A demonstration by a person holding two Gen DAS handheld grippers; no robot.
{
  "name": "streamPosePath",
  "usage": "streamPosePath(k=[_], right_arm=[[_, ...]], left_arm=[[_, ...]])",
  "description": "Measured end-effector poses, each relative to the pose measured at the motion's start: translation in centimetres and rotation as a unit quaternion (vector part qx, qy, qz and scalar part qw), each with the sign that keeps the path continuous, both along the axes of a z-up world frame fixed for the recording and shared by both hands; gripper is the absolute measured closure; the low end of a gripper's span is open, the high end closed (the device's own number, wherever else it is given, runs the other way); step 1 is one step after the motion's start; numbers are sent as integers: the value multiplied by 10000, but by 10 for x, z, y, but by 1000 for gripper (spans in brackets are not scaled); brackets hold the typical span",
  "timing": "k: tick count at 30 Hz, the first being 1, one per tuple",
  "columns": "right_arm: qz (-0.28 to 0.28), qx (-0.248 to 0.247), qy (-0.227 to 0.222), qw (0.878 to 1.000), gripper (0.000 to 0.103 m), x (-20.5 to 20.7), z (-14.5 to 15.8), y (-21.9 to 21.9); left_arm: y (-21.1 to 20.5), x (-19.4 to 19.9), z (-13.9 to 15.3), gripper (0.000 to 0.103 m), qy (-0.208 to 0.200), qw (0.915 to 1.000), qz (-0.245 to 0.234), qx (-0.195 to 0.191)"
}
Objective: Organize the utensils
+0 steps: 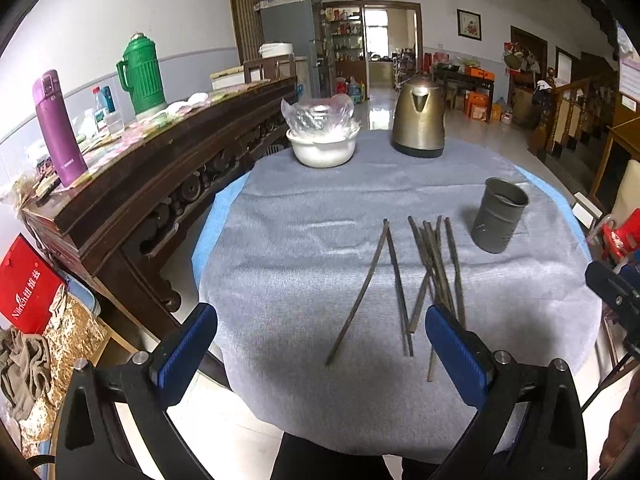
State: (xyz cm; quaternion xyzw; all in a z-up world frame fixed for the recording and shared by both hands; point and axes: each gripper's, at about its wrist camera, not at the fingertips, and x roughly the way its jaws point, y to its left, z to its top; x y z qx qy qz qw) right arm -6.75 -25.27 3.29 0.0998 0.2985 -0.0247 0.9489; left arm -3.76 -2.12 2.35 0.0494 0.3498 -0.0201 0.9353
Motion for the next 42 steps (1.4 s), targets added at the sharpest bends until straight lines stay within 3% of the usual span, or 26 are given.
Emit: streamPosePath(k=[18, 42], right_arm=[[89, 139, 94, 9998, 0, -70, 5, 12], [243, 125, 104, 9996, 0, -65, 8, 34]], left_arm=[[0, -65, 7, 0, -147, 9995, -224, 175], [21, -64, 3, 0, -94, 9999, -59, 53]])
